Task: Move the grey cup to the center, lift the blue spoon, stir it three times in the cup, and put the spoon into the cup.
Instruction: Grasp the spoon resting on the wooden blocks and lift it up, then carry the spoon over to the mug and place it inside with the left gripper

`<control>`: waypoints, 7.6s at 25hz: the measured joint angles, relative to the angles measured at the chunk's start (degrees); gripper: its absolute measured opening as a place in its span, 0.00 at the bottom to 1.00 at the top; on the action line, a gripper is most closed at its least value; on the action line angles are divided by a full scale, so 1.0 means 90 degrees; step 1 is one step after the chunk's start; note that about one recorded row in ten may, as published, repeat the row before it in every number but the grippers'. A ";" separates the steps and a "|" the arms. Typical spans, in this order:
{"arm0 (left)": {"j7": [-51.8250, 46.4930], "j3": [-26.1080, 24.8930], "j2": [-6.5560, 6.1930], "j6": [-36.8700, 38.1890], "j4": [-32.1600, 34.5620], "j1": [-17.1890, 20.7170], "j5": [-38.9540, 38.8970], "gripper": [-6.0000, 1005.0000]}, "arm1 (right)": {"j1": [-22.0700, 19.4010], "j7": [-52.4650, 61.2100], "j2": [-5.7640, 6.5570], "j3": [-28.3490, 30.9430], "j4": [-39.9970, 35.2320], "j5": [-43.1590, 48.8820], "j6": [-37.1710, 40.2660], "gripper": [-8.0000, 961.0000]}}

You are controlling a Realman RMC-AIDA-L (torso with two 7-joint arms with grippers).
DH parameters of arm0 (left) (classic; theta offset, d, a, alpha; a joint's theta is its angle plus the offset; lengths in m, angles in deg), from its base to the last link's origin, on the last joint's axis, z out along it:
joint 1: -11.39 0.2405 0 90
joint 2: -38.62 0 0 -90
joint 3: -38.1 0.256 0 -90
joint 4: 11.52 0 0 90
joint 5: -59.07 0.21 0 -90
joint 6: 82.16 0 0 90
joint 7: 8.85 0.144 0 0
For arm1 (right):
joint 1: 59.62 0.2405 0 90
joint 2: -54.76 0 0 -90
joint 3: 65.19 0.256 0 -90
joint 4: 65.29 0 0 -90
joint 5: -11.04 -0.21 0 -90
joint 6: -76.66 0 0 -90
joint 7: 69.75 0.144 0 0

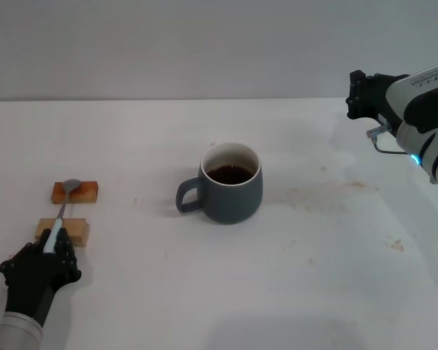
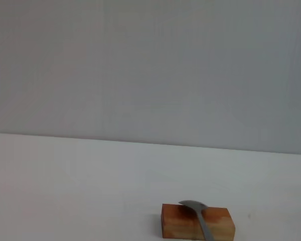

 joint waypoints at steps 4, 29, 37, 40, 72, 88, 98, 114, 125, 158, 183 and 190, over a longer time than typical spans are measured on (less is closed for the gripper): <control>0.0000 -0.0010 0.0002 -0.0003 0.0005 -0.0020 0.0000 0.19 | 0.0003 0.0000 -0.0008 0.0000 0.0000 -0.0009 0.0000 0.01; 0.0280 -0.0137 -0.0174 -0.0471 -0.0826 0.0230 0.0070 0.19 | -0.0006 0.0000 -0.0019 0.0095 -0.0005 0.0002 -0.0074 0.01; 0.0631 -0.0478 -0.0417 -0.1279 -0.1987 0.0535 0.0073 0.19 | -0.0006 0.0000 -0.0019 0.0099 0.0000 0.0010 -0.0076 0.01; 0.0701 -0.0614 -0.0461 -0.1642 -0.2267 0.0597 0.0072 0.19 | -0.0005 0.0000 -0.0019 0.0098 -0.0019 0.0011 -0.0077 0.01; 0.1421 -0.4098 -0.0019 -0.8104 -0.6503 0.0676 0.0971 0.17 | -0.0069 0.0003 -0.0043 0.0351 -0.0069 -0.0011 -0.0066 0.01; 0.1430 -0.4196 -0.0013 -0.8184 -0.6575 0.0556 0.0970 0.15 | -0.0064 0.0030 -0.0048 0.0359 -0.0069 -0.0020 -0.0055 0.01; 0.1409 -0.3932 -0.0004 -0.8187 -0.6530 0.0251 0.0947 0.15 | -0.0053 0.0029 -0.0048 0.0413 -0.0114 -0.0019 -0.0042 0.01; 0.1397 -0.3329 0.0013 -0.7986 -0.6512 -0.0510 0.0904 0.15 | -0.0075 0.0009 -0.0048 0.0639 -0.0616 0.0000 0.0014 0.01; 0.1420 -0.2785 0.0007 -0.7320 -0.5900 -0.1091 0.0901 0.15 | -0.0323 -0.0211 -0.0035 0.0791 -0.0846 0.0018 0.0124 0.01; 0.1369 -0.1612 0.0007 -0.4838 -0.3396 -0.2187 0.0502 0.15 | -0.3725 -0.2658 -0.0145 0.1769 0.5097 0.0020 -0.1735 0.01; 0.0591 -0.0825 -0.0021 -0.2982 -0.1645 -0.2671 0.0379 0.15 | -0.4527 -0.3335 -0.0144 0.1258 0.6395 0.0020 -0.1905 0.01; 0.0463 -0.0630 -0.0011 -0.2699 -0.1423 -0.2667 0.0388 0.15 | -0.4524 -0.3335 -0.0131 0.1279 0.6392 0.0020 -0.1874 0.01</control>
